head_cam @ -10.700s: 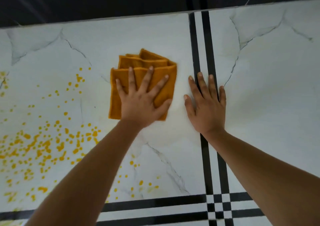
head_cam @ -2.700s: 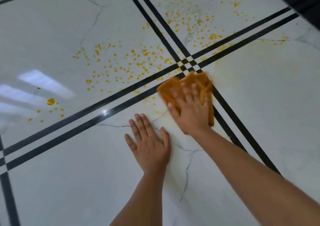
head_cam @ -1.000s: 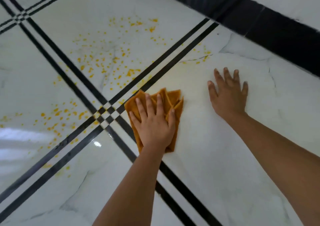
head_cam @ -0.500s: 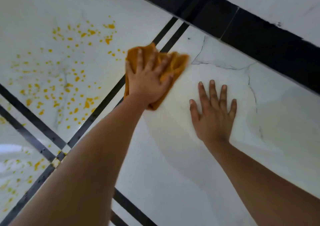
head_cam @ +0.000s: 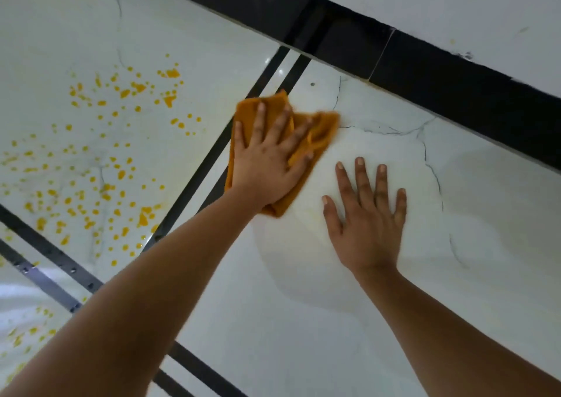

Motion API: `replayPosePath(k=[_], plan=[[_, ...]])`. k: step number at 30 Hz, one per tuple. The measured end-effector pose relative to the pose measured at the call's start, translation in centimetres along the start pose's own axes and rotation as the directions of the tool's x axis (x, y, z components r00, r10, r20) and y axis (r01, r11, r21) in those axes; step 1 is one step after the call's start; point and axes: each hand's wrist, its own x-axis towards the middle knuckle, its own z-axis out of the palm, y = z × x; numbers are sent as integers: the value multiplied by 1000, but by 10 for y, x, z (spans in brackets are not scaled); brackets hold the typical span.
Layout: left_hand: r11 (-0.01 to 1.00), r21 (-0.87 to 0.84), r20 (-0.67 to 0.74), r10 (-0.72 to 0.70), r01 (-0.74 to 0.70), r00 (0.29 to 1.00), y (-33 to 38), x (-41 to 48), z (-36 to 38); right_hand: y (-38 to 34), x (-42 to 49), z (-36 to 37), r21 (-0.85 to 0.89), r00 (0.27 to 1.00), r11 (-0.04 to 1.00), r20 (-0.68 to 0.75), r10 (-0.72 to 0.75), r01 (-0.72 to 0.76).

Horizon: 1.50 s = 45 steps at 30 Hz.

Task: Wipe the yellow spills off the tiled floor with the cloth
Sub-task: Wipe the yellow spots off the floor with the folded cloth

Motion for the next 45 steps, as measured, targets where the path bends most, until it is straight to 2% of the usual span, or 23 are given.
replayPosePath(k=[2,5,6,9,10,11,12,14,15,17,19,20,23,25,27,29,30,32,33,36,38,42,45], plan=[[999,22,-6,32,-32,999,-13,7,-3,0,0,0,0,1000,1000,-4,7,-7],[940,-106,-28,-330,326,944,-14,35,-12,0,0,0,4,1000,1000,-2,9,-9],[939,-104,-33,-334,329,942,-10,30,-10,0,0,0,-3,1000,1000,-1,5,-5],[1000,2,-26,19,-19,999,-5,-11,3,1,1,0,-17,1000,1000,5,2,-2],[998,16,-19,68,-67,998,-11,-15,3,1,0,0,-16,1000,1000,2,4,-4],[1000,11,-35,15,-14,999,-18,-7,1,0,1,1,-13,1000,1000,0,4,-4],[989,-31,-53,-149,148,987,-23,4,-2,0,0,1,-8,1000,1000,2,1,-1],[904,-120,-45,-418,411,907,-16,15,-7,2,0,0,-2,1000,1000,-5,10,-10],[898,-124,-54,-430,421,901,-11,7,-5,1,0,1,-2,1000,1000,-5,7,-7],[975,-65,-84,-217,212,972,0,-30,4,0,0,1,0,1000,1000,1,2,-2],[999,8,-23,-33,34,999,-11,-48,3,0,1,0,8,1000,1000,5,2,-2],[997,13,-32,-75,75,997,-22,-39,1,1,1,0,12,1000,1000,6,2,-2],[867,-94,-44,-495,489,868,-34,-13,-6,0,-1,0,26,1000,1000,7,2,-2],[919,-73,-69,-391,386,918,-14,-40,1,1,0,1,15,1000,1000,3,6,-6],[996,34,-15,-78,79,997,-6,-87,11,0,1,1,25,1000,1000,4,-4,4],[995,85,-1,48,-48,999,-29,-89,7,1,1,1,37,1000,999,-12,-9,10],[996,74,-37,-54,57,998,-41,-76,4,1,0,1,43,1000,999,-12,-9,9],[929,-22,-54,-370,369,928,-45,-60,-3,2,-1,1,60,1000,998,-14,-1,2],[906,-36,-58,-423,421,904,-37,-65,0,1,0,1,58,1000,998,-14,0,0],[985,39,-24,-169,169,985,2,-118,16,1,1,2,36,1000,999,4,-13,13],[994,56,20,-97,96,995,3,-132,15,1,1,2,38,1000,999,7,-15,15],[933,-20,-35,-359,358,933,-5,-108,12,2,0,2,42,1000,999,2,-14,14],[902,-51,-66,-432,429,899,9,-113,20,1,0,0,23,1000,1000,3,-18,18]])
